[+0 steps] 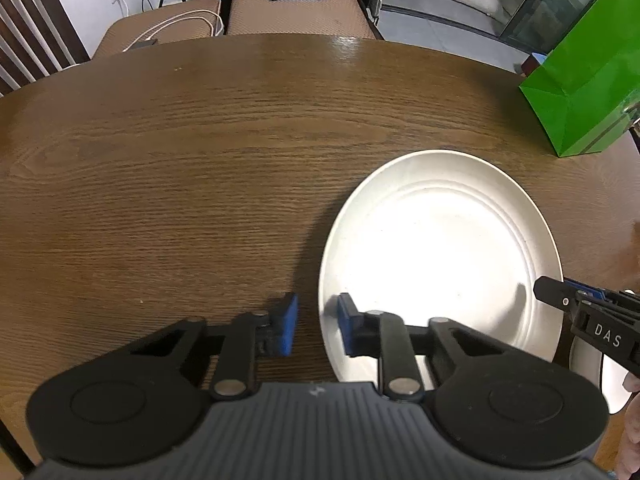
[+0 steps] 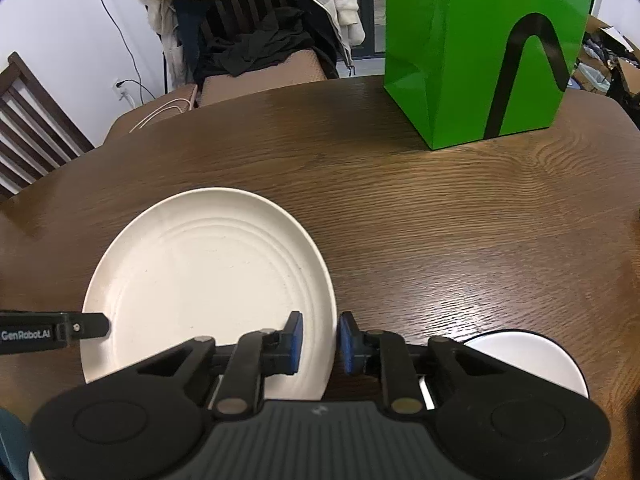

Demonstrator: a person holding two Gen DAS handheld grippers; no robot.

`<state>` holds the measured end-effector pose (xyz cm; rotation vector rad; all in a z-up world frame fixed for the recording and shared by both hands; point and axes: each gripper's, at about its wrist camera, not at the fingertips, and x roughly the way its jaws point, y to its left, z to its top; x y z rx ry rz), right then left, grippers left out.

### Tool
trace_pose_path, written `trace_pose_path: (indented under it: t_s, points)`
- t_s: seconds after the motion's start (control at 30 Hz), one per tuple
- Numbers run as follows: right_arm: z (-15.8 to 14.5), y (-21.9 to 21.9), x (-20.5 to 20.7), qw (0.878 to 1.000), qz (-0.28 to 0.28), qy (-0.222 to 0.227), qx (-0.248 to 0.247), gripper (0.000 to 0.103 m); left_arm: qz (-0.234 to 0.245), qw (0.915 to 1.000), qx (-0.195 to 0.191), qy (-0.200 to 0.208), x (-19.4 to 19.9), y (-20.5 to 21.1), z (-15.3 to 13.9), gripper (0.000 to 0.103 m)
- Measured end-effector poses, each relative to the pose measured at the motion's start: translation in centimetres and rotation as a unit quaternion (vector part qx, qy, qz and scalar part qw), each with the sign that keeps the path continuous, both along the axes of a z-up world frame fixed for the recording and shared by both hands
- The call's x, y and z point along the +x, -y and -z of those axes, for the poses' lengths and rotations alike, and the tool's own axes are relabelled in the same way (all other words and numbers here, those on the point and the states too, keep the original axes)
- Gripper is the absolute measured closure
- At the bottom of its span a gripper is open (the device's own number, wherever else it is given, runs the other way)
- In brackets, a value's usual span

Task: Organize plates and bowls
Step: 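Close the left gripper on the plate rim while the right gripper closes on the opposite rim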

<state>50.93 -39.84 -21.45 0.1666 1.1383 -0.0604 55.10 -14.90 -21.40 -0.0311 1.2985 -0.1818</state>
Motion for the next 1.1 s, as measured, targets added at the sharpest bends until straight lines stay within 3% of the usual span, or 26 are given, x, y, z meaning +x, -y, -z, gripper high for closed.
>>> trace_pose_path:
  t_s: [0.13, 0.3, 0.67, 1.1]
  points:
    - [0.0, 0.1, 0.0, 1.000, 0.001, 0.001, 0.000, 0.089, 0.002, 1.0000, -0.009, 0.000, 0.1, 0.3, 0.0, 0.092]
    - [0.2, 0.2, 0.0, 1.000, 0.003, 0.002, -0.003, 0.097, 0.005, 0.9999, -0.007, 0.008, 0.0, 0.6, 0.1, 0.092]
    - [0.0, 0.0, -0.3, 1.000, -0.012, 0.016, -0.016, 0.097, 0.015, 0.9995, 0.005, 0.028, -0.6, 1.3, -0.4, 0.092]
    - [-1.9, -0.2, -1.4, 0.999, -0.026, 0.039, -0.012, 0.097, -0.001, 0.9985, 0.009, 0.054, -2.2, 1.0, -3.1, 0.092]
